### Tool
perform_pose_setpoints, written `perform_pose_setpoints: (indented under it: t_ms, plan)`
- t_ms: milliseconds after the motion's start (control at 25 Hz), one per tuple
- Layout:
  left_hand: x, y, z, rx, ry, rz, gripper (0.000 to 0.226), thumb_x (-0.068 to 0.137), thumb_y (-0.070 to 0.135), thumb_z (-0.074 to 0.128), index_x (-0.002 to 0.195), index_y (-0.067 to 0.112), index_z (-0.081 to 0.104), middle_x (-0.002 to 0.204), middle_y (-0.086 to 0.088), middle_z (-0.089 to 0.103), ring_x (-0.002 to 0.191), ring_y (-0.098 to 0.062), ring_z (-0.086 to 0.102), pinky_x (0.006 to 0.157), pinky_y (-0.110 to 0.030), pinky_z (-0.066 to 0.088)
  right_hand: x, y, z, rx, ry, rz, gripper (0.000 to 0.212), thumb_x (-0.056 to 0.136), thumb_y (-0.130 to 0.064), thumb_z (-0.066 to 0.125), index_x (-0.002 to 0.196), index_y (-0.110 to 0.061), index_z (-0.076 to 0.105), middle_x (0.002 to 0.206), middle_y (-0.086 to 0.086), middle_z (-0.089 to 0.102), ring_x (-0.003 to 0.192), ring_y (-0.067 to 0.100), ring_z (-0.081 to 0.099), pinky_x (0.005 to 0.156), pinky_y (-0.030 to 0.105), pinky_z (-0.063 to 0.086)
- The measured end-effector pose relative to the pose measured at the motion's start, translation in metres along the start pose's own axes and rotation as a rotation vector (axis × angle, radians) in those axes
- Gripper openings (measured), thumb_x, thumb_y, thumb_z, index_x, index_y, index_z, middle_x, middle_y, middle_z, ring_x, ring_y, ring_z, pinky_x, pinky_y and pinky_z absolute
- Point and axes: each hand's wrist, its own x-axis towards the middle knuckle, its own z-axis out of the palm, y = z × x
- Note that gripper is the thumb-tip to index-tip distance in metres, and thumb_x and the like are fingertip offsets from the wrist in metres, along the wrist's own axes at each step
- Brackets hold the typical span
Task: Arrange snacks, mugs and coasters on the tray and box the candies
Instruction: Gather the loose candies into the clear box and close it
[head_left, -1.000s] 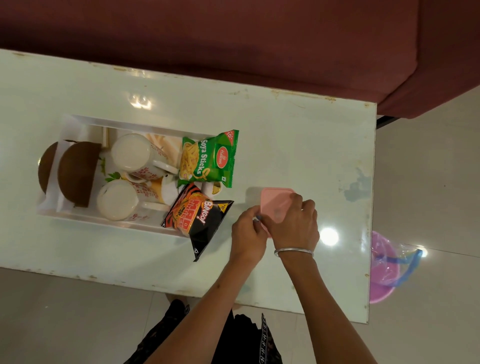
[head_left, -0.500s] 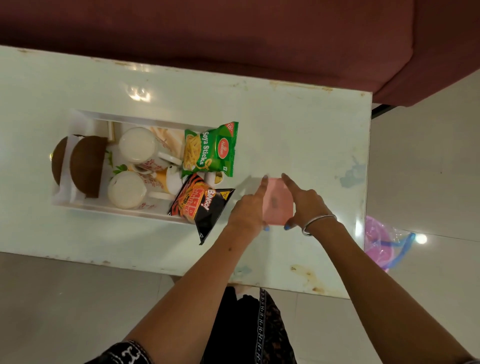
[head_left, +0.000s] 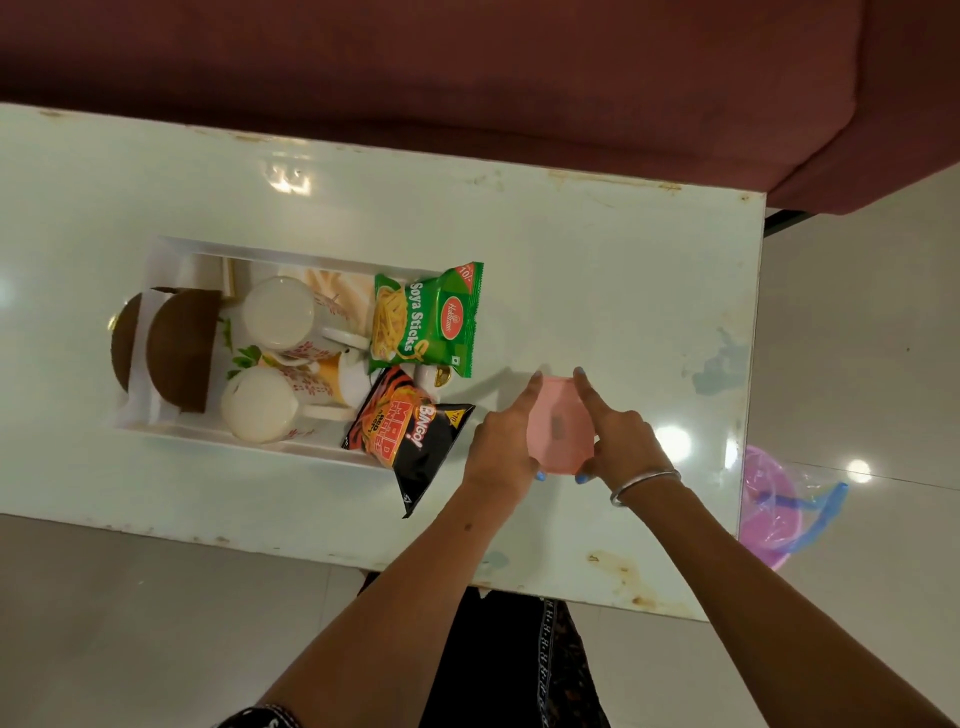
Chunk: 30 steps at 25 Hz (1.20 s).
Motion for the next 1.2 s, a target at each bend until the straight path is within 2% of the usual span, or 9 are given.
perform_pose_setpoints:
  t_ms: [120, 240, 320, 400, 520, 600, 720, 840, 1200]
  plan:
    - [-0.003, 0.000, -0.005, -0.064, -0.007, 0.019, 0.108, 0.067, 0.008, 0.078, 0.144, 0.041, 0.011, 0.112, -0.016, 0.064, 0.099, -0.029, 0.062, 0.083, -0.045, 0.055, 0.000, 0.001, -0.001, 0.079, -0.003, 0.020, 0.114, 0.067, 0.000, 0.073, 0.146, -0.037, -0.001, 0.097, 0.022, 0.065, 0.087, 0.036, 0.066, 0.088, 0.044, 0.052]
    - [-0.007, -0.005, -0.008, -0.219, -0.070, 0.039, 0.116, 0.060, 0.007, 0.081, 0.145, 0.039, 0.009, 0.109, -0.014, 0.063, 0.096, -0.025, 0.061, 0.081, -0.040, 0.055, -0.006, 0.004, -0.006, 0.441, 0.013, 0.024, 0.115, 0.057, 0.008, 0.077, 0.143, -0.042, 0.020, 0.096, 0.015, 0.062, 0.081, 0.032, 0.066, 0.078, 0.037, 0.057]
    - [-0.012, -0.009, -0.002, -0.259, -0.033, 0.014, 0.113, 0.064, 0.007, 0.077, 0.146, 0.034, 0.004, 0.105, -0.016, 0.062, 0.092, -0.027, 0.063, 0.079, -0.042, 0.055, -0.011, 0.004, -0.002, 0.546, 0.041, 0.058, 0.105, 0.060, -0.001, 0.078, 0.140, -0.042, 0.025, 0.093, 0.007, 0.061, 0.084, 0.025, 0.064, 0.072, 0.028, 0.054]
    - [-0.018, -0.010, 0.009, -0.344, 0.019, 0.037, 0.093, 0.068, 0.001, 0.070, 0.145, 0.020, 0.020, 0.108, -0.015, 0.064, 0.096, -0.031, 0.064, 0.081, -0.041, 0.057, -0.013, 0.005, 0.011, 0.659, 0.163, 0.156, 0.080, 0.070, -0.014, 0.076, 0.137, -0.031, 0.035, 0.090, 0.003, 0.062, 0.086, 0.026, 0.066, 0.079, 0.032, 0.053]
    - [-0.046, -0.004, 0.011, -0.611, 0.123, 0.035, 0.067, 0.077, -0.011, 0.060, 0.137, 0.008, 0.037, 0.113, 0.002, 0.057, 0.102, -0.012, 0.059, 0.082, -0.005, 0.048, -0.014, 0.004, 0.030, 0.866, 0.391, 0.299, 0.025, 0.077, -0.012, 0.071, 0.101, -0.009, 0.064, 0.082, 0.009, 0.066, 0.079, 0.028, 0.066, 0.081, 0.045, 0.057]
    - [-0.062, -0.006, 0.013, -0.717, 0.164, -0.004, 0.062, 0.084, -0.012, 0.051, 0.140, 0.007, 0.032, 0.118, 0.009, 0.050, 0.107, 0.000, 0.051, 0.083, 0.005, 0.037, -0.011, -0.002, 0.034, 0.952, 0.400, 0.339, 0.016, 0.078, -0.006, 0.070, 0.093, -0.003, 0.067, 0.080, 0.013, 0.067, 0.077, 0.029, 0.067, 0.079, 0.043, 0.058]
    - [-0.079, -0.024, 0.027, -0.771, 0.192, -0.163, 0.052, 0.090, -0.008, 0.042, 0.139, 0.005, 0.034, 0.132, -0.003, 0.053, 0.116, -0.008, 0.053, 0.091, -0.005, 0.039, -0.003, -0.019, 0.041, 0.978, 0.422, 0.357, 0.019, 0.078, -0.007, 0.069, 0.096, -0.002, 0.069, 0.083, 0.015, 0.069, 0.077, 0.031, 0.069, 0.079, 0.041, 0.058]
    - [-0.093, -0.047, 0.031, -0.799, 0.199, -0.286, 0.045, 0.090, -0.006, 0.040, 0.134, 0.006, 0.041, 0.129, -0.012, 0.058, 0.115, -0.017, 0.057, 0.095, -0.019, 0.043, 0.007, -0.040, 0.048, 0.949, 0.445, 0.356, 0.018, 0.077, -0.009, 0.070, 0.095, -0.005, 0.071, 0.087, 0.017, 0.072, 0.079, 0.032, 0.070, 0.079, 0.044, 0.058]
    - [-0.096, -0.101, 0.011, -0.769, 0.228, -0.342, 0.040, 0.088, -0.005, 0.045, 0.126, 0.007, 0.049, 0.113, -0.001, 0.060, 0.103, -0.012, 0.058, 0.085, -0.019, 0.041, 0.026, -0.070, 0.061, 0.909, 0.446, 0.315, 0.023, 0.078, -0.007, 0.069, 0.100, -0.003, 0.070, 0.095, 0.018, 0.071, 0.088, 0.032, 0.068, 0.082, 0.043, 0.057]
